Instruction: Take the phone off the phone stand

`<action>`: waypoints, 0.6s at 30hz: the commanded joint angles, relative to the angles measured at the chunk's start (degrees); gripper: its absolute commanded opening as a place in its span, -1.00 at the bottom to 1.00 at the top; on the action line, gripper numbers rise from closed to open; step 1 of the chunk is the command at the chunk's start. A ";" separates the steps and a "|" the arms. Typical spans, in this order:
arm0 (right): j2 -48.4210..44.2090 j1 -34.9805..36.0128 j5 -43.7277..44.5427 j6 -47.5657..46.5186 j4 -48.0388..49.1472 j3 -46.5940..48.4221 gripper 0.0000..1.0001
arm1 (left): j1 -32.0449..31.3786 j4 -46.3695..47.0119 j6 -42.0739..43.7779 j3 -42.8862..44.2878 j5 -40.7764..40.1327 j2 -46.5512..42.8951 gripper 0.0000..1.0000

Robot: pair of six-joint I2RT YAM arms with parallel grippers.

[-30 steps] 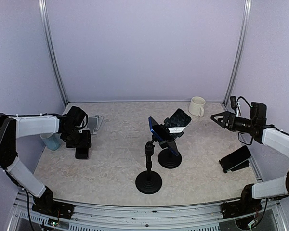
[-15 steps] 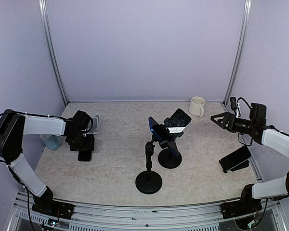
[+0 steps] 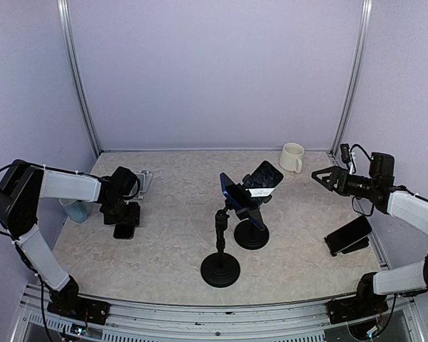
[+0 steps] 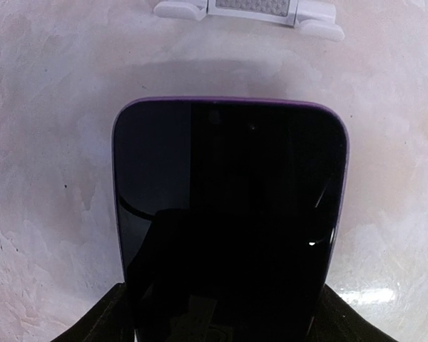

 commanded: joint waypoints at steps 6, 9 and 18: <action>0.01 1.10 0.47 -0.33 0.30 0.45 1.00 | -0.21 0.96 1.12 -1.35 -0.18 -0.21 0.89; 0.07 1.43 0.41 -0.33 0.27 0.84 1.00 | -0.21 1.16 1.25 -1.18 0.76 -1.00 0.98; -1.53 3.17 -1.29 -0.50 -0.93 1.58 1.00 | -0.58 1.92 2.33 0.47 4.15 -6.87 0.98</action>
